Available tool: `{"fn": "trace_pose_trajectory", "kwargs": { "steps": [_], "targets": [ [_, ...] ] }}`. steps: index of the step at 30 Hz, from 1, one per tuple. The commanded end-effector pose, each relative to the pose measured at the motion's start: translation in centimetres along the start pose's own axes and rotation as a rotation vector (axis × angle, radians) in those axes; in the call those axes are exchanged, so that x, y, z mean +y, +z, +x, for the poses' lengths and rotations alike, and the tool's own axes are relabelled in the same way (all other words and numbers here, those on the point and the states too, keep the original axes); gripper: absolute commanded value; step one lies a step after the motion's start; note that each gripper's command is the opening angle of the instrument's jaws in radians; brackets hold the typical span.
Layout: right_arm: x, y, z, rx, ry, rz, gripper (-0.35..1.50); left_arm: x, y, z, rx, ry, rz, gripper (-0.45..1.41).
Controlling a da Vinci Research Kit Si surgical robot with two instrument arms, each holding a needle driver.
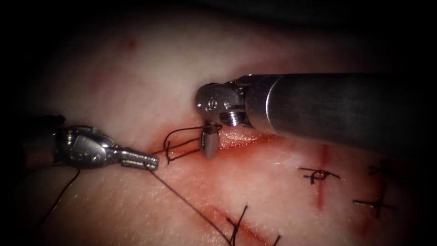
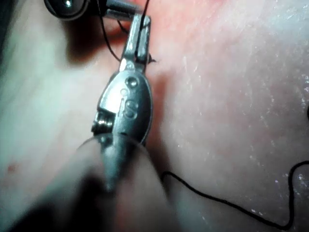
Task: Wound Closure
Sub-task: Grab the tail end of suture with the right gripper, then pull the right needle driver up and the left needle driver down to tighten the knot.
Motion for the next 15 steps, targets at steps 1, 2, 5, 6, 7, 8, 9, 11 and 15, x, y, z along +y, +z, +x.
{"fn": "trace_pose_trajectory", "kwargs": {
  "steps": [1,2,5,6,7,8,9,11,15],
  "targets": [
    [0.11,-0.04,0.13,0.013,-0.012,-0.007,-0.35,-0.01,0.07,-0.05,-0.006,0.005,0.006,-0.45],
    [0.11,-0.05,0.17,0.020,-0.019,-0.012,-0.35,0.03,0.09,-0.04,-0.007,0.002,0.007,-0.45],
    [0.15,-0.08,0.29,0.050,-0.022,-0.010,-0.35,0.14,0.13,-0.01,-0.019,0.005,0.014,-0.45],
    [0.17,-0.08,0.33,0.071,-0.025,-0.004,-0.35,0.19,0.14,0.00,-0.023,-0.002,0.017,-0.45],
    [0.20,-0.09,0.35,0.087,-0.027,-0.006,-0.35,0.23,0.16,0.01,-0.026,0.001,0.015,-0.45],
    [0.22,-0.08,0.37,0.103,-0.028,-0.005,-0.35,0.29,0.18,0.02,-0.028,-0.006,0.018,-0.45],
    [0.27,-0.08,0.39,0.119,-0.028,-0.008,-0.35,0.34,0.20,0.03,-0.030,-0.002,0.016,-0.45],
    [0.33,-0.08,0.40,0.134,-0.024,-0.023,-0.35,0.44,0.24,0.05,-0.036,-0.006,0.010,-0.45],
    [0.44,-0.13,0.39,0.202,-0.022,-0.038,-0.35,0.63,0.31,0.15,-0.050,-0.005,-0.004,-0.45]
  ]
}}
